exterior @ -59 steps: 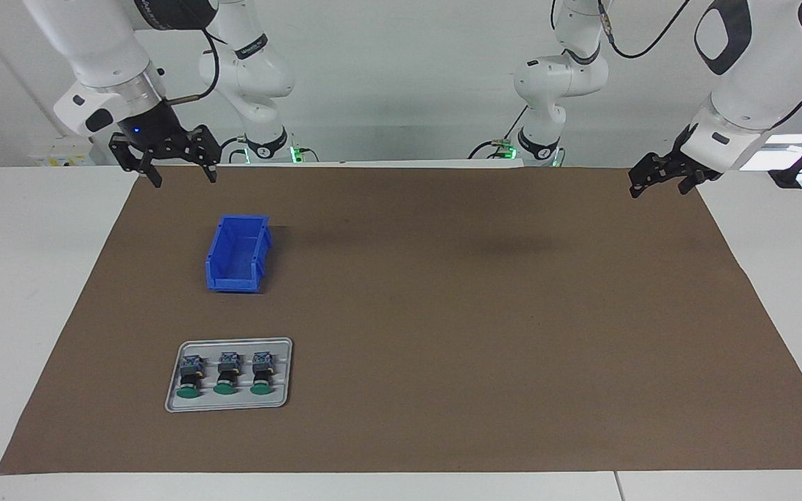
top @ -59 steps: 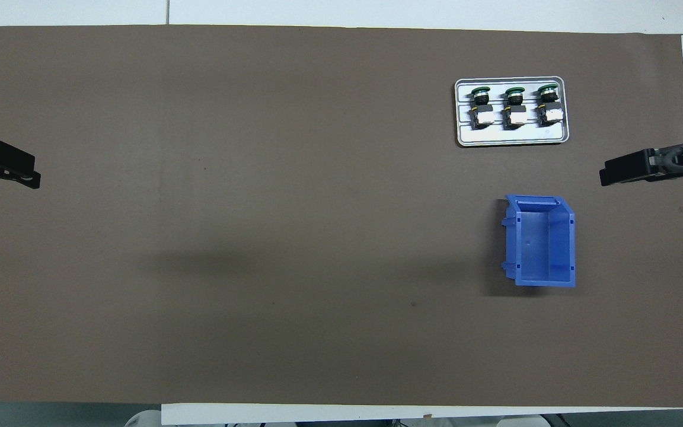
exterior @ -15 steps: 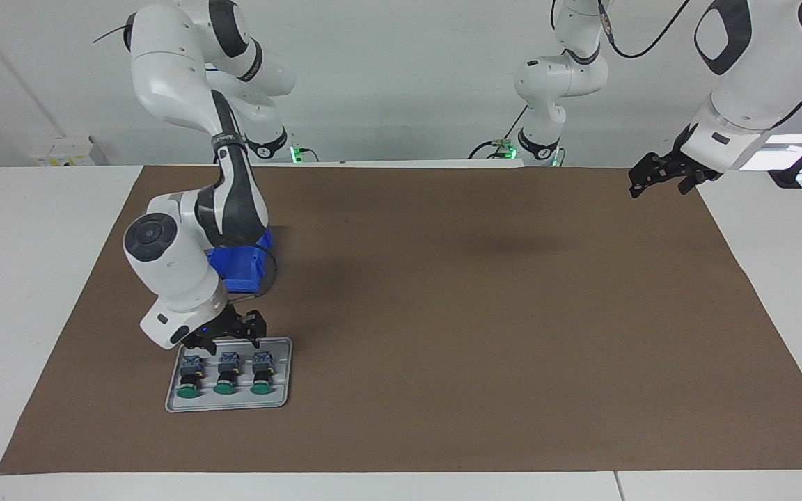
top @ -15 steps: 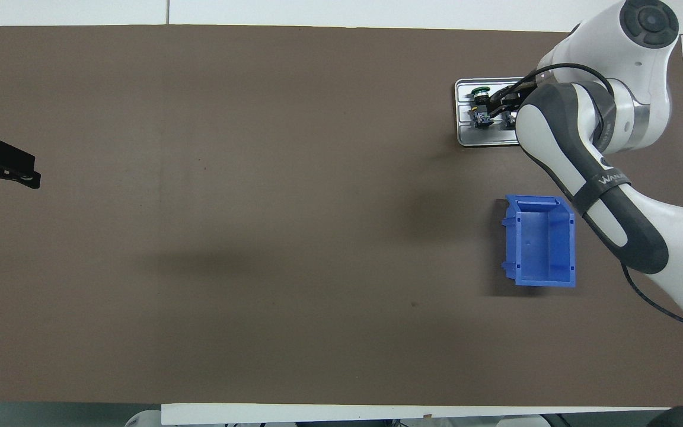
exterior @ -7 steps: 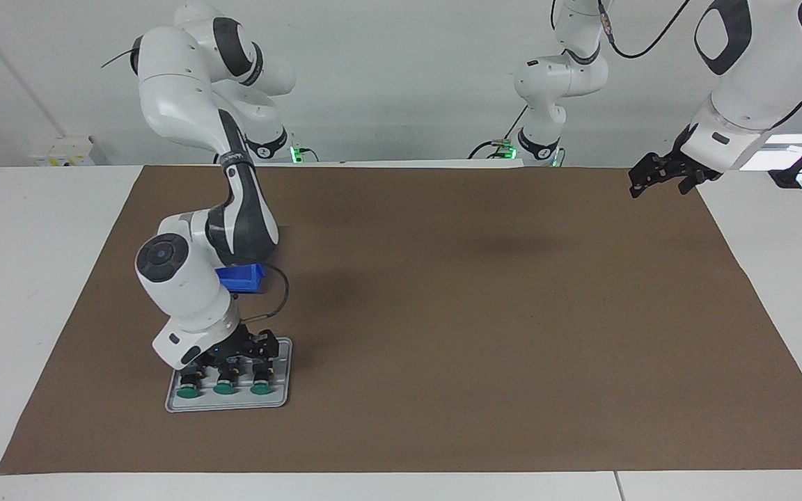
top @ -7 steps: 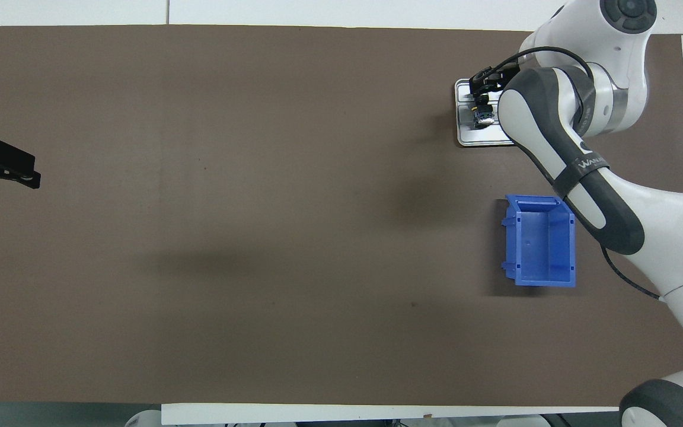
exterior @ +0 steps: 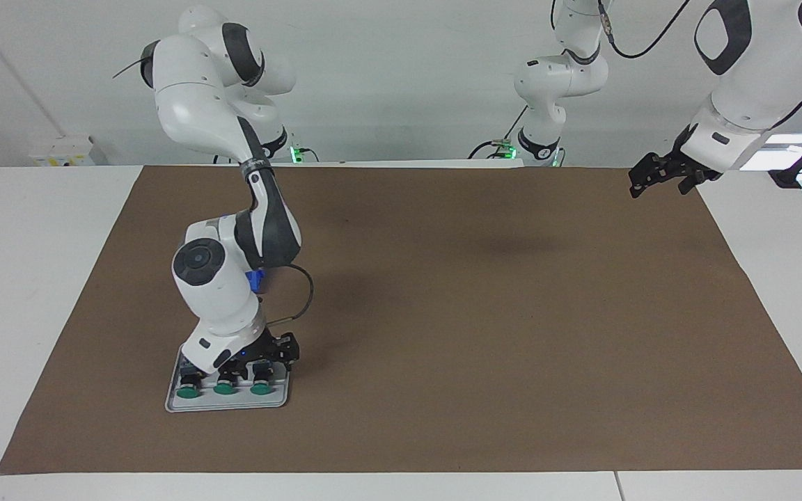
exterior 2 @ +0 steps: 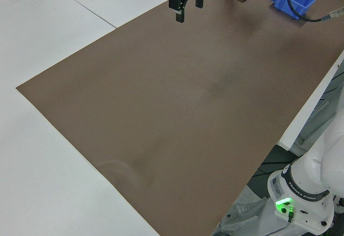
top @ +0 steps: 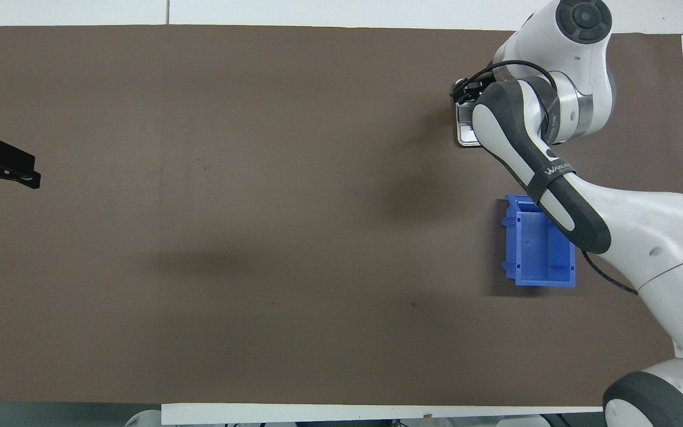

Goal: Place and press button with both arms
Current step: 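Lower the right gripper and grasp a green button in the tray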

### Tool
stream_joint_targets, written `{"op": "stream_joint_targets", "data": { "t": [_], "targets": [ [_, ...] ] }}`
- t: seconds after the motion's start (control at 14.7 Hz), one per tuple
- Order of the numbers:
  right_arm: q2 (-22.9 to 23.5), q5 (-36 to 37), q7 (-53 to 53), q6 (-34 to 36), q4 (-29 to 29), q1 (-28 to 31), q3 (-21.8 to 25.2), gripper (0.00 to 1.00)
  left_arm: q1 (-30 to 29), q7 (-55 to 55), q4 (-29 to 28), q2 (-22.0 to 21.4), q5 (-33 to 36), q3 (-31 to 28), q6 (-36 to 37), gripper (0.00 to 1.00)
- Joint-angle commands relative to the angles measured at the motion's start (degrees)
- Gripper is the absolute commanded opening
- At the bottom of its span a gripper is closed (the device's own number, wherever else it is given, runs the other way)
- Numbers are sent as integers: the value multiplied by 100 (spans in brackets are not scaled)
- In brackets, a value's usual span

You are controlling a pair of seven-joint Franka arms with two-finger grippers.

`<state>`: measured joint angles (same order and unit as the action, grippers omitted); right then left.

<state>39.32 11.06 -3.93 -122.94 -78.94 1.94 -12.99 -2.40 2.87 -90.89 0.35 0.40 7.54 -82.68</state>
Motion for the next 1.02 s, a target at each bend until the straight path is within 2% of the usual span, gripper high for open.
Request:
{"op": "stream_joint_targets", "data": {
  "t": [0.0,0.75,0.95],
  "targets": [
    [-3,238,-12,68,-25,104,-28,89,21,-23,-201,-167,-40,-51,-126,100],
    [67,238,-73,-221,-210,78,-64,87,21,-23,-201,-167,-40,-51,-126,100],
    [67,238,-73,-274,-271,78,-64,82,21,-23,-201,-167,-40,-51,-126,100]
  ]
}}
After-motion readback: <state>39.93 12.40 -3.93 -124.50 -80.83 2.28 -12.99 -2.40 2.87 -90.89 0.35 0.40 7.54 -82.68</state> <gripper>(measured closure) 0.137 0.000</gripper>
